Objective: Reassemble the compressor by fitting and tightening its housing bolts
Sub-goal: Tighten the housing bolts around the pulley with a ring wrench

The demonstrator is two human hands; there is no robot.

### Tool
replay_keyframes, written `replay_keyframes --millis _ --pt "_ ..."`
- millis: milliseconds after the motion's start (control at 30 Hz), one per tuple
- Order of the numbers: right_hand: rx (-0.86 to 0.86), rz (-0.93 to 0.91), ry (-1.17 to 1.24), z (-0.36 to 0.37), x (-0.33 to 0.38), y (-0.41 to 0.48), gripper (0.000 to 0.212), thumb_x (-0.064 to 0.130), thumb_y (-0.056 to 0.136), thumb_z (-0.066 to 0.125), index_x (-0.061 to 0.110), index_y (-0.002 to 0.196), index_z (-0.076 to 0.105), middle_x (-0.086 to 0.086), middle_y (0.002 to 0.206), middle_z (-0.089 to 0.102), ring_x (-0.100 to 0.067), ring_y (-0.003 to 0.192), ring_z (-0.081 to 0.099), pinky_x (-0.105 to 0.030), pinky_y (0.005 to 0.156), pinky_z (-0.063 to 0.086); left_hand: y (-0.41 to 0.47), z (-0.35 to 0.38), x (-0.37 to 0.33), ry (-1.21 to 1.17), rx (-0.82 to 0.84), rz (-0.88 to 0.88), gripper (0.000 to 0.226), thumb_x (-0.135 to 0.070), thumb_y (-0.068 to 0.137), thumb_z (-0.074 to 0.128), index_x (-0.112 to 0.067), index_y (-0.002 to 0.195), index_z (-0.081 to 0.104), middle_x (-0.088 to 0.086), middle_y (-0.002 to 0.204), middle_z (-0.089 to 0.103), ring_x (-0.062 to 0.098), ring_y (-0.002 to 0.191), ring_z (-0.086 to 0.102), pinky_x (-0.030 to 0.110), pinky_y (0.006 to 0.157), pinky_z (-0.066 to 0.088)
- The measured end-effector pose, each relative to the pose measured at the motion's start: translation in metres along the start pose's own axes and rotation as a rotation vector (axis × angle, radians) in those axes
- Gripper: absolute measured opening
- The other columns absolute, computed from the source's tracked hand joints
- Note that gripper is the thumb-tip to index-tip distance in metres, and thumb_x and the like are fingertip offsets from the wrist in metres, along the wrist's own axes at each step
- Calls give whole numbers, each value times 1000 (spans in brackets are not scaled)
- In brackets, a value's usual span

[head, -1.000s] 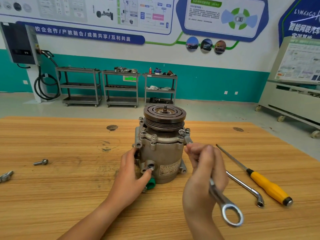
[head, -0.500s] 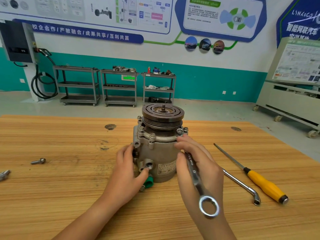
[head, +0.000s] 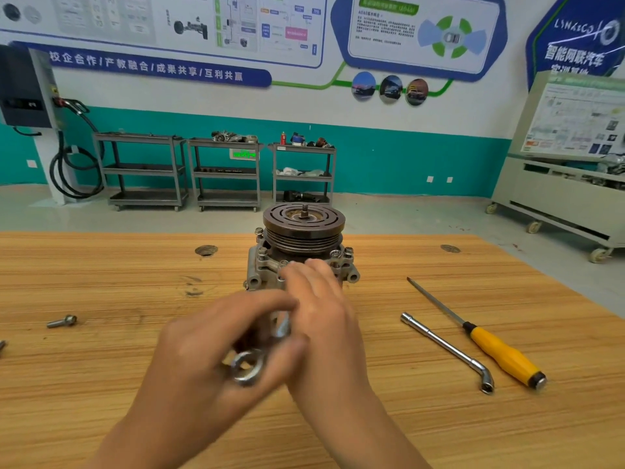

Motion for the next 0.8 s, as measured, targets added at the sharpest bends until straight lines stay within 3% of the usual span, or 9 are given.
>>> replay_keyframes --millis 100,200,333,467,567,633,667,733,800 --pt "117 -34 16 15 6 -3 53 0 52 87 1 102 68 -13 108 69 -33 108 62 -32 80 54 0 -13 20 -99 -62 -249 18 -49 80 57 -41 94 65 -27 79 65 -5 62 62 9 56 47" --pt "131 -88 47 19 2 2 53 -4 59 83 0 109 67 -15 112 67 -31 110 62 -35 86 52 -2 -22 39 -227 -121 -427 19 -36 71 62 -51 81 68 -16 70 70 4 57 65 13 55 50" --pt "-25 -197 160 7 -15 15 29 -4 80 59 -1 107 68 -16 107 69 -29 104 65 -43 91 51 10 -21 27 -193 -105 -321 20 -48 68 58 -42 85 67 -20 73 69 2 63 66 12 58 49" --pt "-291 -302 379 -25 -40 28 28 -8 81 50 -1 103 64 -12 102 67 -22 101 61 -31 98 46 21 -15 2 -288 -30 -115 32 -57 77 62 -48 108 60 -21 96 67 1 82 66 10 67 50" --pt "-630 57 1029 -49 -61 45 32 -5 73 48 21 76 64 10 68 59 -11 64 57 -21 64 50 25 -11 21 -333 -110 -171 28 -40 80 58 -43 108 60 -14 98 67 6 84 66 15 68 52" --pt "-786 339 1493 -54 -75 55 23 3 64 46 22 56 55 9 43 37 -10 38 34 -19 41 33 21 1 51 -263 -172 -319 25 -33 82 60 -41 106 56 -14 100 65 3 89 63 14 70 51" --pt "-766 468 1623 -51 -80 60 16 11 66 47 20 53 48 8 40 27 -10 35 23 -16 39 25 16 11 69 -215 -160 -427 28 -30 84 61 -39 109 53 -14 107 62 2 94 60 17 75 52" --pt "-666 696 1733 -37 -90 65 33 23 83 38 17 51 36 6 39 18 -10 35 13 -15 39 16 -5 33 100 -136 -38 -656 45 -31 83 61 -34 125 44 -11 129 49 2 107 51 29 90 49" --pt "-598 808 1737 -21 -94 66 47 33 93 32 17 49 31 6 38 17 -11 36 11 -15 40 13 -30 53 119 -109 116 -766 69 -37 81 65 -31 140 30 -14 140 35 1 117 39 28 98 39"
Point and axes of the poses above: each hand's wrist, its own y-axis towards the middle knuckle, its own z-axis out of the palm, x = y × z, the point moved 3 cm from there along y, towards the middle knuckle
